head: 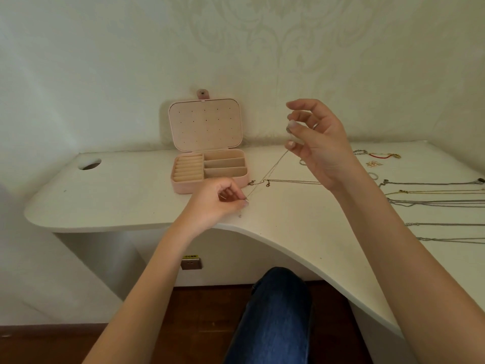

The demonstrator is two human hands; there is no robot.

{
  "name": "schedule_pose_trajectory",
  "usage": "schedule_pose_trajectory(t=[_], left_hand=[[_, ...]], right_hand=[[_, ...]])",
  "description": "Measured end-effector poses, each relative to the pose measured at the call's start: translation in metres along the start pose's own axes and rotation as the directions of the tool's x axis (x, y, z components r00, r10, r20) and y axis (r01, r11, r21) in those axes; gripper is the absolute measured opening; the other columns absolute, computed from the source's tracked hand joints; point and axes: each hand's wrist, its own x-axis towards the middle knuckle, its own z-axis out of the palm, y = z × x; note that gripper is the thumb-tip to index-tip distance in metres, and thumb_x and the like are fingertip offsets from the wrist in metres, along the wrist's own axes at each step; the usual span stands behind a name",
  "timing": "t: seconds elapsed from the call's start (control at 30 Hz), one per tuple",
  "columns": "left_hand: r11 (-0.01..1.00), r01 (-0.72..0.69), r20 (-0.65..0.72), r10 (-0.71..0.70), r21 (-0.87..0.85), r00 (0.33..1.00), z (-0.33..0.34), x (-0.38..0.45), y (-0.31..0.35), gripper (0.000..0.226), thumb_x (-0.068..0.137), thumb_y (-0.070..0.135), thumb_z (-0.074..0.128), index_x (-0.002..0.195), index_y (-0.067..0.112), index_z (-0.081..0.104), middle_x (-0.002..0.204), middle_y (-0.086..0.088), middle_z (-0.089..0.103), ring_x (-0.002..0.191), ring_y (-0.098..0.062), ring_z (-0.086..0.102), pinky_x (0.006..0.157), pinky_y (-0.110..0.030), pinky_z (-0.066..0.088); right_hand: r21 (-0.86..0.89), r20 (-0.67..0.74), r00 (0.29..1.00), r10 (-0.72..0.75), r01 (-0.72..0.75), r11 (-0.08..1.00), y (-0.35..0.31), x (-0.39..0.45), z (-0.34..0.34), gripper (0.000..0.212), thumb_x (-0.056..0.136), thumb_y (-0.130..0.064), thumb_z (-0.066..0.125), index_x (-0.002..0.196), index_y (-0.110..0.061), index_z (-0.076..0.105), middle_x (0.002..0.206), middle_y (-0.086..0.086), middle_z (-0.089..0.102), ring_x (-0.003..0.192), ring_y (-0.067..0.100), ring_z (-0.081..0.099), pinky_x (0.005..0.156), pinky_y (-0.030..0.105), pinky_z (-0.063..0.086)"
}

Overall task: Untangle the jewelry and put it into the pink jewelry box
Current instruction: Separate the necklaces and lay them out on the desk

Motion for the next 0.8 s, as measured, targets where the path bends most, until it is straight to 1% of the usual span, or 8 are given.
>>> schedule_pose_trajectory(t=[0.1, 0.27, 0.37, 0.43, 0.5, 0.63, 0.7, 0.8], left_hand=[[0.998, 0.001, 0.01, -0.002, 0.06, 1.0, -0.002, 0.001, -0.003, 0.011, 0.075, 0.01, 0.076, 0.075, 0.015, 0.066, 0.079, 0.002, 0.07, 0.076, -0.02, 0.063, 0.073, -0.029, 0.049], [0.989, 0.016, 0.048, -0.024, 0.144, 0.999, -0.003, 0.003, 0.001, 0.023, 0.073, 0.008, 0.076, 0.082, 0.024, 0.063, 0.084, 0.011, 0.062, 0.075, -0.004, 0.051, 0.072, -0.017, 0.038], [1.0, -0.014, 0.096, 0.012, 0.02, 0.995, -0.003, 0.005, 0.02, 0.043, 0.075, 0.007, 0.073, 0.11, 0.029, 0.059, 0.11, 0.016, 0.062, 0.101, 0.007, 0.055, 0.084, -0.002, 0.036], [0.986, -0.033, 0.052, 0.042, -0.164, 0.998, 0.001, 0.011, 0.042, 0.039, 0.083, 0.01, 0.068, 0.118, 0.024, 0.058, 0.116, 0.013, 0.063, 0.105, 0.008, 0.056, 0.088, -0.006, 0.041], [0.948, -0.057, -0.062, 0.04, -0.312, 0.997, 0.008, 0.018, 0.063, 0.027, 0.087, 0.013, 0.063, 0.114, 0.019, 0.061, 0.107, 0.009, 0.067, 0.093, 0.01, 0.06, 0.075, -0.008, 0.047], [0.914, -0.139, -0.195, 0.067, -0.381, 0.978, 0.02, 0.033, 0.085, 0.008, 0.087, 0.007, 0.063, 0.084, 0.014, 0.062, 0.082, 0.001, 0.068, 0.073, 0.005, 0.064, 0.061, -0.005, 0.042], [0.905, -0.13, -0.18, 0.06, -0.406, 0.982, 0.022, 0.037, 0.084, 0.012, 0.087, 0.003, 0.062, 0.079, 0.013, 0.061, 0.078, -0.004, 0.07, 0.075, -0.005, 0.067, 0.064, -0.011, 0.048], [0.896, -0.118, -0.136, 0.065, -0.428, 0.989, 0.025, 0.038, 0.075, 0.013, 0.086, 0.002, 0.063, 0.079, 0.012, 0.062, 0.073, -0.003, 0.071, 0.078, -0.016, 0.069, 0.084, -0.03, 0.055]], right_hand=[[0.004, -0.028, 0.999, -0.038, 0.038, 0.999, -0.003, 0.0, -0.002, 0.026, 0.09, 0.005, 0.052, 0.1, -0.017, 0.06, 0.089, -0.002, 0.051, 0.075, 0.009, 0.048, 0.059, 0.023, 0.044], [-0.025, -0.045, 0.996, -0.081, 0.08, 0.996, -0.009, 0.002, -0.006, 0.025, 0.088, 0.006, 0.056, 0.101, -0.016, 0.059, 0.083, -0.003, 0.053, 0.075, 0.009, 0.053, 0.066, 0.026, 0.046], [-0.097, 0.012, 0.999, -0.036, 0.037, 0.995, -0.007, 0.0, -0.004, 0.027, 0.086, 0.006, 0.058, 0.102, -0.016, 0.059, 0.084, -0.002, 0.054, 0.072, 0.009, 0.056, 0.068, 0.024, 0.047], [-0.145, 0.061, 0.998, -0.014, 0.023, 0.989, -0.006, -0.001, -0.002, 0.028, 0.086, 0.005, 0.06, 0.102, -0.017, 0.06, 0.083, -0.003, 0.054, 0.072, 0.008, 0.055, 0.069, 0.023, 0.047], [-0.188, 0.108, 0.994, -0.001, 0.021, 0.982, -0.007, -0.001, -0.002, 0.029, 0.085, 0.004, 0.062, 0.104, -0.018, 0.06, 0.084, -0.002, 0.055, 0.072, 0.006, 0.054, 0.07, 0.02, 0.045], [-0.223, 0.135, 0.991, 0.002, 0.028, 0.974, -0.01, -0.003, -0.006, 0.03, 0.084, 0.006, 0.062, 0.108, -0.012, 0.059, 0.085, 0.003, 0.055, 0.068, 0.005, 0.056, 0.065, 0.014, 0.045], [-0.251, 0.116, 0.993, -0.006, 0.036, 0.967, -0.012, -0.003, -0.009, 0.03, 0.084, 0.005, 0.062, 0.108, -0.013, 0.059, 0.084, 0.002, 0.055, 0.069, 0.007, 0.056, 0.065, 0.015, 0.045], [-0.257, 0.102, 0.995, -0.019, 0.044, 0.965, -0.014, -0.002, -0.012, 0.03, 0.083, 0.004, 0.063, 0.106, -0.016, 0.06, 0.084, 0.001, 0.057, 0.072, 0.007, 0.056, 0.07, 0.017, 0.045]])
